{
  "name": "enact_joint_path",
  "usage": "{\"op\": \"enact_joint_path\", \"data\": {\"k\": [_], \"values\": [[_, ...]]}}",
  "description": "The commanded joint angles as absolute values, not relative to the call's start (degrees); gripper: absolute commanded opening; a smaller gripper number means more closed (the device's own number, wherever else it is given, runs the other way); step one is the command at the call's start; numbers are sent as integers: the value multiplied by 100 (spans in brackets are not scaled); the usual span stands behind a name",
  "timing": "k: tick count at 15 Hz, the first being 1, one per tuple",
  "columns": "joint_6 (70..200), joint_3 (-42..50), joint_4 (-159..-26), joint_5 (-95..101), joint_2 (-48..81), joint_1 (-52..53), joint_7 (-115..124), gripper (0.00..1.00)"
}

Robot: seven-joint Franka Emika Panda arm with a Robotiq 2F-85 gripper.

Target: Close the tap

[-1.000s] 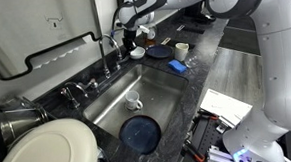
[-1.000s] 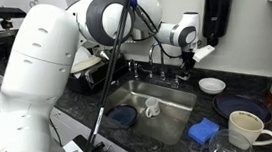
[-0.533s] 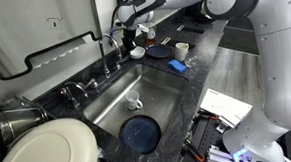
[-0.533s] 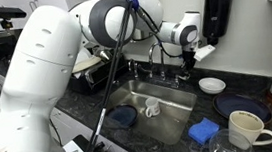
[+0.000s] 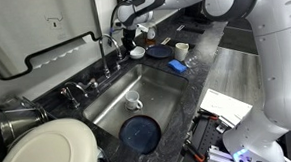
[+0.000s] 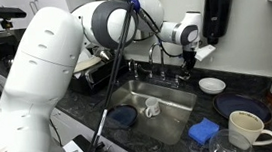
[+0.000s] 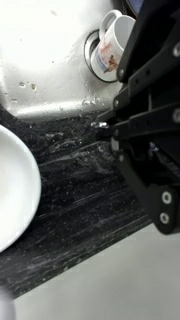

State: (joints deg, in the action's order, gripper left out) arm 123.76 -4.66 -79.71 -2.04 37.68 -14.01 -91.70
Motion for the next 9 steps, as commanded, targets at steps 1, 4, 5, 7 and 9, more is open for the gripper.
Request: {"op": "enact_joint_path", "data": {"k": [1, 4, 5, 7, 9], "values": [[12253, -600, -7805, -217, 3886, -1456, -10016, 34], [11355, -598, -7032, -154, 3794, -1428, -10731, 54], [11038, -550, -6885, -123, 3751, -1367, -10799, 61], [10568, -482, -6733, -95, 3610, -1297, -10904, 75], [10412, -414, -6519, -5, 3513, -1198, -10971, 88]]}}
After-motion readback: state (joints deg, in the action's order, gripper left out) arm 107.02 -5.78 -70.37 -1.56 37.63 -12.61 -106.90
